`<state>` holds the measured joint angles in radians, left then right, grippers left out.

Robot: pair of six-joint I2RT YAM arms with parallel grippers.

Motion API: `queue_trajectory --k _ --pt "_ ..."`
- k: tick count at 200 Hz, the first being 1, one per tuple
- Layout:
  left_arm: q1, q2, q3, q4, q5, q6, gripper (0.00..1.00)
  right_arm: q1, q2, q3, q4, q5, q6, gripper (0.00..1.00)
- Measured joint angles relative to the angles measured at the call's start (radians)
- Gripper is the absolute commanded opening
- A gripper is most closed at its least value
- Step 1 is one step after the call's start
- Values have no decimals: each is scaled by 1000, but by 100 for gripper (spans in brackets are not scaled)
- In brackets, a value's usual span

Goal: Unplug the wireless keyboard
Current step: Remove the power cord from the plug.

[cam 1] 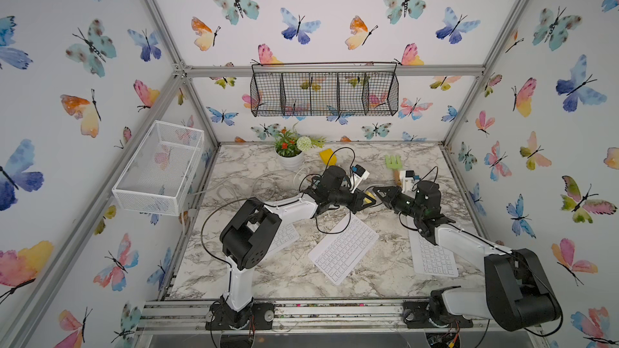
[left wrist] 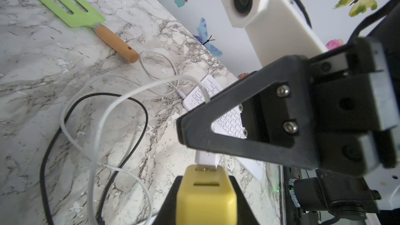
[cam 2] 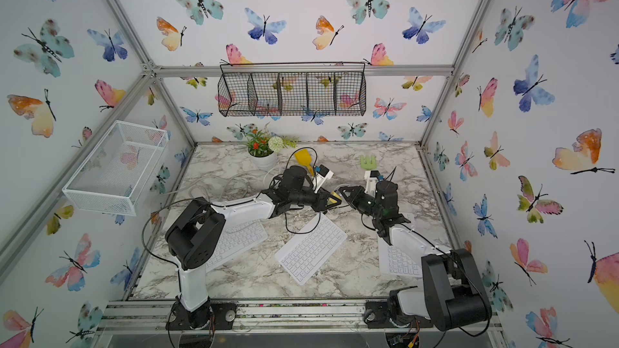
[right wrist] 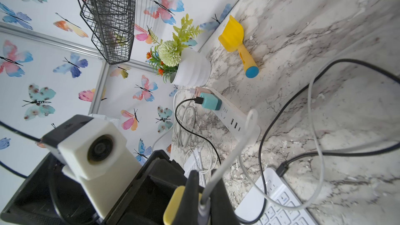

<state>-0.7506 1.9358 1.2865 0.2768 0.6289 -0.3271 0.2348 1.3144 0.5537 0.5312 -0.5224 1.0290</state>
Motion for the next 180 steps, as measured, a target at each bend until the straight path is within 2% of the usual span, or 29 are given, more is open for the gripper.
queue_trajectory --k 31,63,99,119,155,180 --pt "0 6 36 -11 4 -5 0 -1 -10 14 18 28 1 3" --pt "6 6 58 -42 -51 70 0 -2 71 161 -138 0 -65 3" --pt "19 -8 -24 -97 -66 122 0 -64 157 270 -205 34 -114 3" --pt "22 -8 -60 -132 -67 123 0 -100 158 272 -203 76 -121 3" --pt "25 -11 -59 -140 -67 102 0 -100 159 275 -202 93 -134 3" --pt "33 -17 -55 -139 -67 79 0 -119 159 327 -256 121 -193 3"
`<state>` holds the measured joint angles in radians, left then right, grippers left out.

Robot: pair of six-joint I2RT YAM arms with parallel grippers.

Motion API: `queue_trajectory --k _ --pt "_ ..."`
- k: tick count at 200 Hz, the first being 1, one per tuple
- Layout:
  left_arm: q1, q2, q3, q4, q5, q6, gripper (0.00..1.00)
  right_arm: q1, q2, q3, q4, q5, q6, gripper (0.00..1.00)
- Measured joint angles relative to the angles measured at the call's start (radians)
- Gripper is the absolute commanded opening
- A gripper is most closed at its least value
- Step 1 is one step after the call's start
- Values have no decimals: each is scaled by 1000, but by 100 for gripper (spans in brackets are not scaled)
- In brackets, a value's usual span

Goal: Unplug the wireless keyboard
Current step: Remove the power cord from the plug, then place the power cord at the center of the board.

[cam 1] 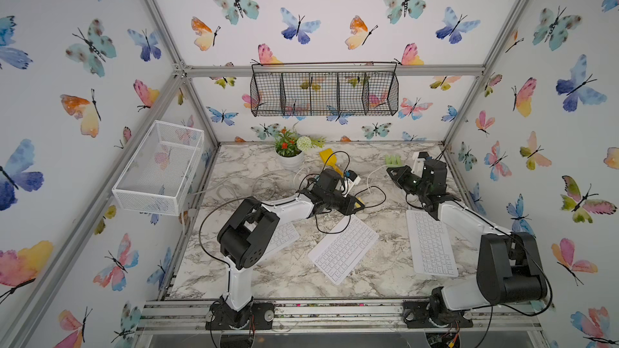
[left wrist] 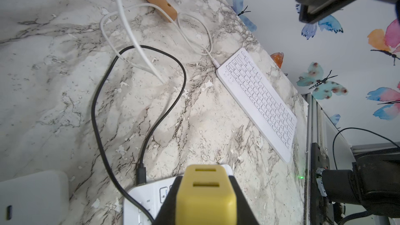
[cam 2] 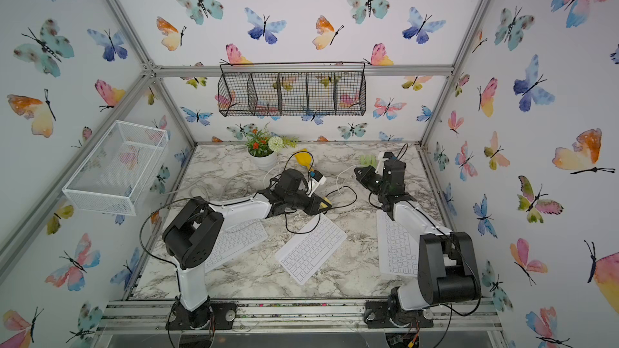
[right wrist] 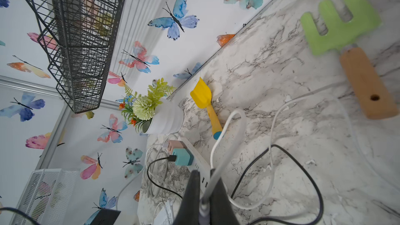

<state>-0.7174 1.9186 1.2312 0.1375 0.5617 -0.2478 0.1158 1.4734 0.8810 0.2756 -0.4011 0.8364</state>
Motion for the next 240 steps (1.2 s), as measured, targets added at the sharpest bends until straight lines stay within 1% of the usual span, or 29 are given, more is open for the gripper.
queue_trajectory --k 41,66,98,135,154,175,206,240 --pt "30 -5 22 -1 1 -31 0 -76 -30 158 -101 129 -134 3" --pt "43 -5 75 -16 1 -34 0 -106 -66 222 -140 217 -206 3" --pt "47 22 170 -36 0 -39 0 -111 -111 227 -219 343 -288 3" --pt "48 126 297 -53 2 -50 0 -148 -143 180 -301 451 -349 3" --pt "48 193 359 -72 3 -64 0 -181 -141 132 -327 470 -358 3" --pt "48 257 423 -86 2 -82 0 -225 -114 82 -352 460 -352 3" --pt "48 353 531 -84 2 -125 0 -293 -36 27 -357 431 -326 3" --pt "48 441 639 -67 4 -173 0 -306 92 38 -330 419 -320 4"
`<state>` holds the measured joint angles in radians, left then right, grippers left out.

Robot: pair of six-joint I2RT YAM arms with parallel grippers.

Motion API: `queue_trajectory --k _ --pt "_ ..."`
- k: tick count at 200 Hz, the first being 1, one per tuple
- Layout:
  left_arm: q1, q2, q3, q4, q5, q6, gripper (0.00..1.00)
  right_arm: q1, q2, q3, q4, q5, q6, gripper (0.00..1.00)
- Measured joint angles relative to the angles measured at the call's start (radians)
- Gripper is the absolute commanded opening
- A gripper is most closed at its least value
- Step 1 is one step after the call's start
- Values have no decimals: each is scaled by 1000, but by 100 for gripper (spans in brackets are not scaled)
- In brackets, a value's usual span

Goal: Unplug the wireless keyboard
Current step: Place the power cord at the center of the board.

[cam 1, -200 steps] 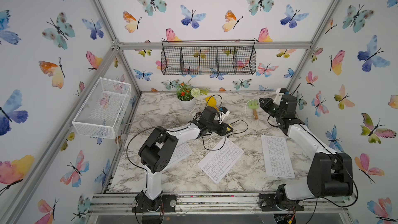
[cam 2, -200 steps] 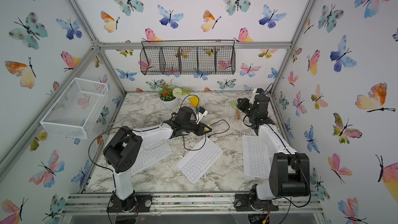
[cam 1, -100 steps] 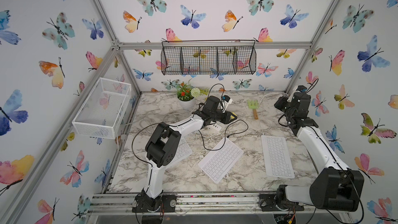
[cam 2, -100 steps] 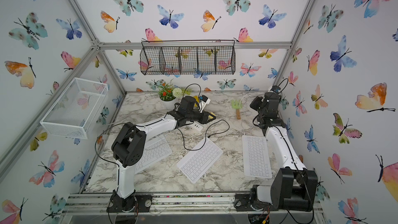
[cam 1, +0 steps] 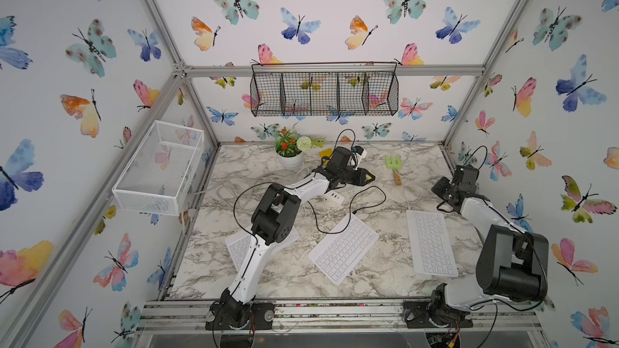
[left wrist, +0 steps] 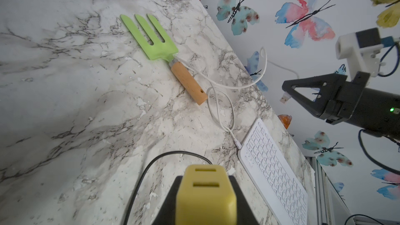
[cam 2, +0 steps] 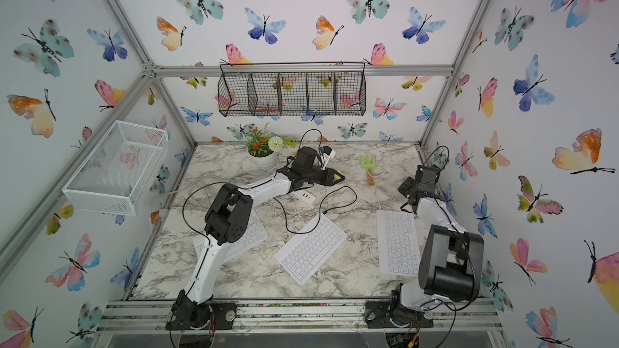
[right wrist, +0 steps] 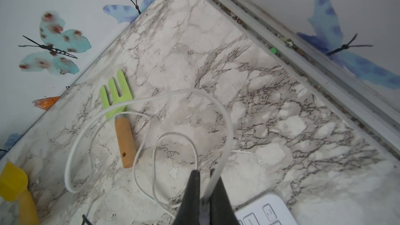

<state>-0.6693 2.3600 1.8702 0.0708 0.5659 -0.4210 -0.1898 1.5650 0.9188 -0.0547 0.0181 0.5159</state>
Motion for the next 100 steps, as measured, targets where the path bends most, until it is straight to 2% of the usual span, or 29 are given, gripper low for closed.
queue_trajectory --k 48,77,100 --pt "0 51 53 33 0 -53 0 -2 197 16 40 -40 -5 8" --pt "0 59 64 45 1 -63 0 -7 249 50 39 -44 -20 15" --pt "0 59 59 53 0 -73 0 -11 249 58 39 -42 -35 27"
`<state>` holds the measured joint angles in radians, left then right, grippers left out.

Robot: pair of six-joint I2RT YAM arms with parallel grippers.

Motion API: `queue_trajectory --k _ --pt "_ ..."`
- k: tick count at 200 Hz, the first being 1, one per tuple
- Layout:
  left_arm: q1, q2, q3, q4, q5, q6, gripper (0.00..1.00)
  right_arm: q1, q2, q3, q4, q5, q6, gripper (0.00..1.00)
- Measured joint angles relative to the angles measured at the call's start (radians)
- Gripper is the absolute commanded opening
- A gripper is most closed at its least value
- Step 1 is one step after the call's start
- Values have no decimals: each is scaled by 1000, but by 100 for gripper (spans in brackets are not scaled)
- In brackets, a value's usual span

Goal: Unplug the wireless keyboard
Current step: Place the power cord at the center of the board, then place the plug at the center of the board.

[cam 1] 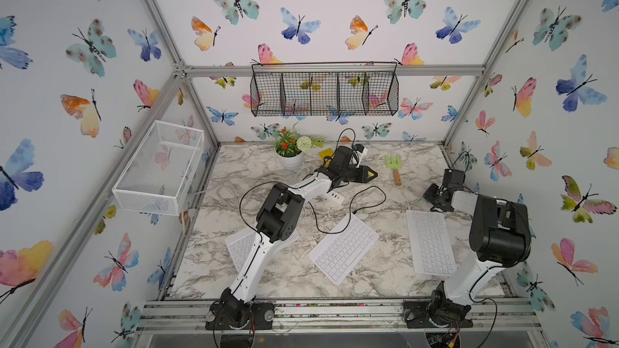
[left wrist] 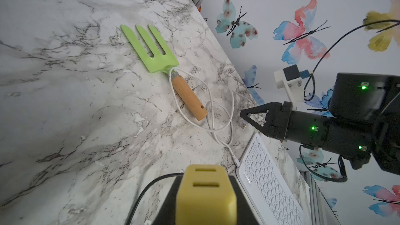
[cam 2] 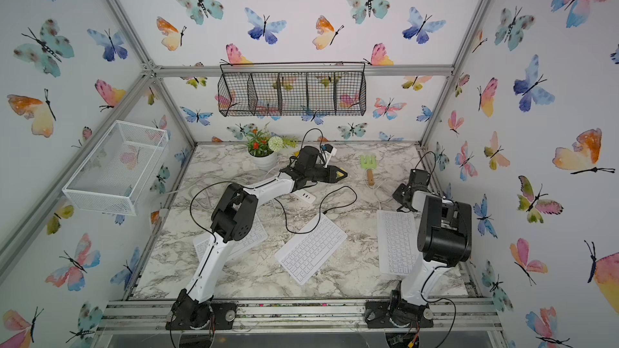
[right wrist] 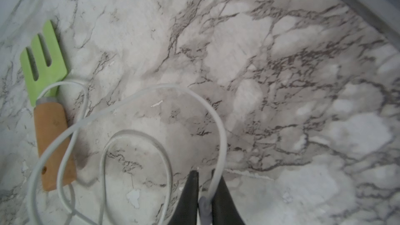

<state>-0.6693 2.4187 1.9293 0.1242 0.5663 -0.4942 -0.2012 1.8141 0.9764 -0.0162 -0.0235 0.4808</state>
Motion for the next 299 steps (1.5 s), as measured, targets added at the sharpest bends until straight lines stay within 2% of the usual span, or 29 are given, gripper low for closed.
queue_trajectory --k 39,74,110,161,188,223,258,299 --pt "0 0 -12 5 -1 -6 0 -3 -3 -10 -10 3 -22 41" --pt "0 0 -13 3 -2 -10 0 -3 -42 -40 -28 -1 -43 47" --pt "0 0 -13 -22 -4 -12 0 -3 -156 -54 -53 -27 -57 52" --pt "0 6 27 -69 -23 -19 0 -3 -313 -139 -57 -101 -62 54" --pt "-6 6 32 -63 -4 -18 0 -3 -369 -185 -21 -253 -60 58" --pt "-19 22 58 -62 11 -16 0 -3 -345 -156 18 -422 -71 58" --pt "-24 89 158 -83 -19 -26 0 -3 -317 -139 12 -445 -101 57" --pt "-16 211 270 -61 -47 -121 1 -3 -276 -132 -28 -439 -137 56"
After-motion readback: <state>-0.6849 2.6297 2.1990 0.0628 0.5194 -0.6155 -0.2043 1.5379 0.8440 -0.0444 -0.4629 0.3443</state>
